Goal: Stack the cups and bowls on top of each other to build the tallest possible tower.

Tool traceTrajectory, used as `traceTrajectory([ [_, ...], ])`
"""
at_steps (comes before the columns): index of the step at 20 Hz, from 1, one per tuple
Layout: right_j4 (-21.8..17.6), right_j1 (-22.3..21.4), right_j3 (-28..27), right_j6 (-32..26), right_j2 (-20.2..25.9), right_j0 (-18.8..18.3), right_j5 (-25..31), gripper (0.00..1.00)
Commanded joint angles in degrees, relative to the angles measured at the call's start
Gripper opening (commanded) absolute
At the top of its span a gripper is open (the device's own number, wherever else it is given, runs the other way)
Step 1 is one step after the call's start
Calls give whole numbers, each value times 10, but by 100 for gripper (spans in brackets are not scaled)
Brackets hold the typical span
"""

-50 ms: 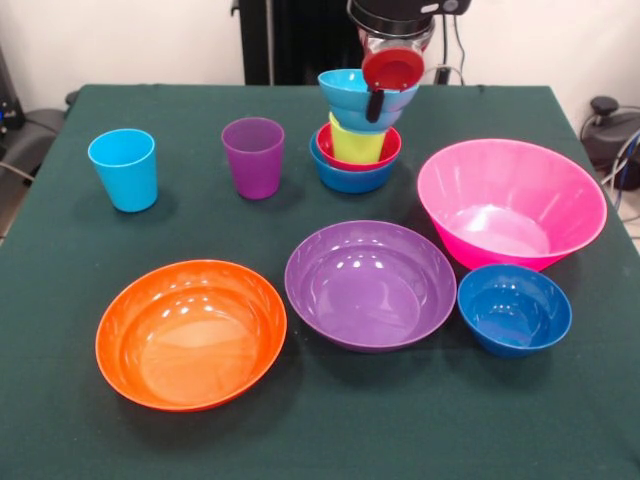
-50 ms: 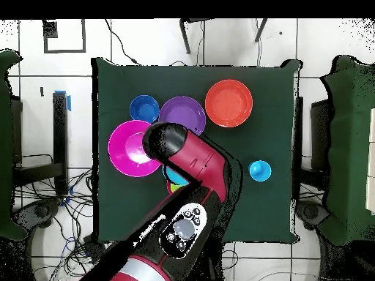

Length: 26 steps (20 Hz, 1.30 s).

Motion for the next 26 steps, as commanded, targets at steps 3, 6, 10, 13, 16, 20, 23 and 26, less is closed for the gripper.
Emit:
traceTrajectory([
  [3, -16, 4, 35, 44, 79, -9, -37, 0],
  [6, -21, 2, 38, 42, 75, -9, -33, 0],
  [10, -25, -3, 43, 39, 70, -8, -27, 0],
  [13, -27, -3, 46, 39, 67, -8, -24, 0],
  [16, -29, -4, 50, 40, 65, -7, -23, 0],
  [20, -33, -4, 51, 39, 62, -5, -19, 0],
  [23, -34, -5, 54, 36, 62, -7, -21, 0],
  [26, -34, -5, 56, 36, 62, -7, -20, 0],
])
